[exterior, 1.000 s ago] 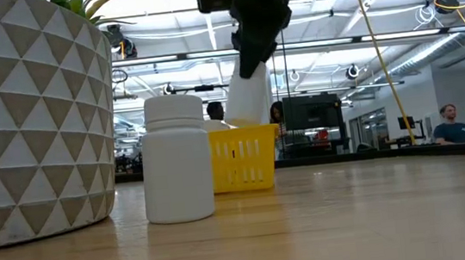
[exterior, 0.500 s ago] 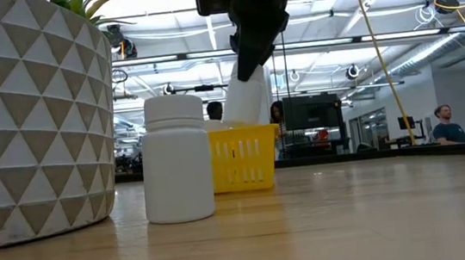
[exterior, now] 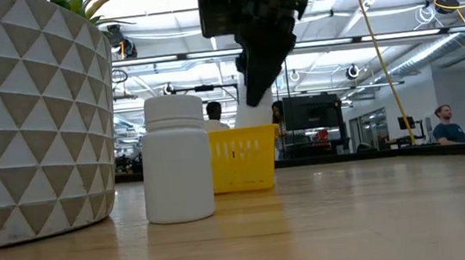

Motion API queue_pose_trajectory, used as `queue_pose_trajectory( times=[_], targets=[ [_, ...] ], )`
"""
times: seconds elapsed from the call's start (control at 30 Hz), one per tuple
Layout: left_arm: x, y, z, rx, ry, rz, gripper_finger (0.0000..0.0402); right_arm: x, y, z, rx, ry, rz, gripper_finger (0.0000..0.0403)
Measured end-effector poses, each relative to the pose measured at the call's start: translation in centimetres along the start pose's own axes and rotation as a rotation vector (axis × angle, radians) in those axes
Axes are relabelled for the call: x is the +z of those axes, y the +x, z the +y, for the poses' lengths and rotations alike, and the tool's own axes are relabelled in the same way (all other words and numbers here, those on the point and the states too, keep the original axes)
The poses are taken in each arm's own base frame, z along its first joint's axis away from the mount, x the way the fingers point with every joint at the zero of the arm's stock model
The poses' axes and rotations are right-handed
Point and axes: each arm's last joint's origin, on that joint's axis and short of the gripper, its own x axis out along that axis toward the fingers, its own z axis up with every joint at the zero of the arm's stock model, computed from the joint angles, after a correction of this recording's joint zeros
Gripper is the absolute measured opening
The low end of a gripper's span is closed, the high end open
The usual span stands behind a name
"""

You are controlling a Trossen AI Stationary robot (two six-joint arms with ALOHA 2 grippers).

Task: Pick and place pill bottles into a basket
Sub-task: Put the white pill bottle into the yellow bin

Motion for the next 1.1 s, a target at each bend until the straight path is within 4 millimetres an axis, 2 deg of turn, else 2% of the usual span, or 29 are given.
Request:
queue_pose_trajectory(
  times=[0.33, 1.1],
  targets=[
    [0.0, 0.0, 0.0, 0.0, 0.0, 0.001, 0.0282, -1.3, 1.5, -1.1, 0.011, 0.045, 0.045, 0.0151],
    [0.0, 0.0, 0.0, -0.002, -0.001, 0.002, 0.0282, -1.1, 1.5, -2.3, -0.002, 0.062, 0.02, 0.0151]
  ],
)
